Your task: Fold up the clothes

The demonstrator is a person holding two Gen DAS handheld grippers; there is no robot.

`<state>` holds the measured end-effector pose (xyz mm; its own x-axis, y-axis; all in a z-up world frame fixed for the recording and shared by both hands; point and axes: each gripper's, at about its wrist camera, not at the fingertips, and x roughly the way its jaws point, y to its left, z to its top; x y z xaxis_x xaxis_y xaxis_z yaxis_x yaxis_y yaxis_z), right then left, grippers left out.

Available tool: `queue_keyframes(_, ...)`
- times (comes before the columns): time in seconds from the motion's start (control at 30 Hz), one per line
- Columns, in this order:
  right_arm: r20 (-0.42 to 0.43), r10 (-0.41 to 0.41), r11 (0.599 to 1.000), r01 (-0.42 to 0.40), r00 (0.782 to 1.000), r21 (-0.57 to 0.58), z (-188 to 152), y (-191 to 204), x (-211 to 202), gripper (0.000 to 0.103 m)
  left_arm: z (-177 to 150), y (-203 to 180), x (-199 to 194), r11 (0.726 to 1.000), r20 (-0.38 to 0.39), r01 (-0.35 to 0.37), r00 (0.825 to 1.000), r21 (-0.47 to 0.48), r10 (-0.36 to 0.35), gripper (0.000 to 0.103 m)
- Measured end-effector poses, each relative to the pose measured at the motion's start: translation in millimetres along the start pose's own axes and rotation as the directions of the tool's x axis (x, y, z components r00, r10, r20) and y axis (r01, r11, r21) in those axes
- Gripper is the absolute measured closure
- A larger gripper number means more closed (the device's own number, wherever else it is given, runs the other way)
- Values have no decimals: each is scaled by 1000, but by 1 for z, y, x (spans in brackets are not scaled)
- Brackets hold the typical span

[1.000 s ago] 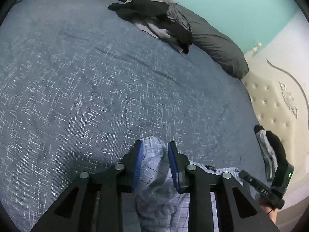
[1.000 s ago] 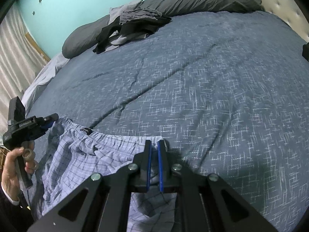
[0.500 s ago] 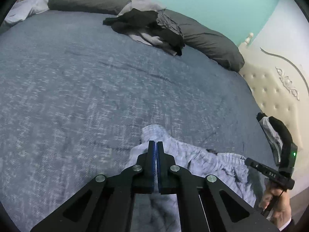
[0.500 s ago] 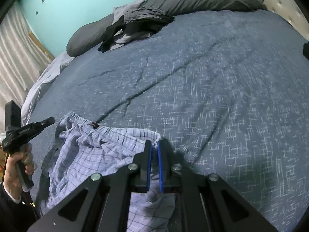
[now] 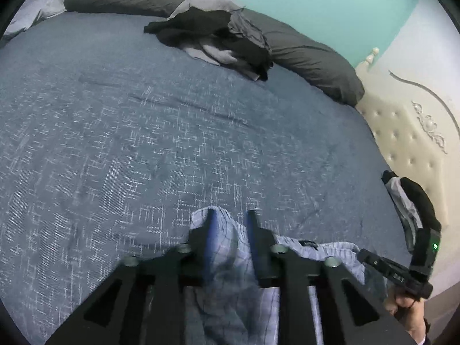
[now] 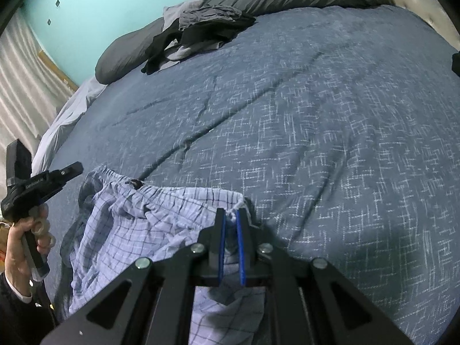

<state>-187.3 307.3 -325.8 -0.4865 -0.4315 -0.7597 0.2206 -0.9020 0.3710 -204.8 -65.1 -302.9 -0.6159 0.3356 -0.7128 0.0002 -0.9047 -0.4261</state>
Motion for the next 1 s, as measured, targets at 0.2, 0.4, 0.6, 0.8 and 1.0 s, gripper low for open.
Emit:
queue_keyframes(0.2,-2,10,1000,-10,1000,3,0,-3,0,95,4,0,21,999,-34,-49,998,0,49,71)
queue_keyframes(0.4,1,16,1000,-16,1000,9,0,-4,-2,95,-3,-2,41,996,-83,-81,993,37,84,72)
queue_keyframes(0.6,5,16,1000,-16,1000,15,1,-5,-5,95,-4,-2,44,995,-83,-91,992,44,94,72)
queue_keyframes(0.8,1,16,1000,-16,1000,11,1,-5,-4,95,-3,1,44,995,-80,-87,993,40,90,73)
queue_keyframes(1.0,4,18,1000,-18,1000,13,2,-4,-5,95,-5,0,35,996,-60,-79,995,48,82,89)
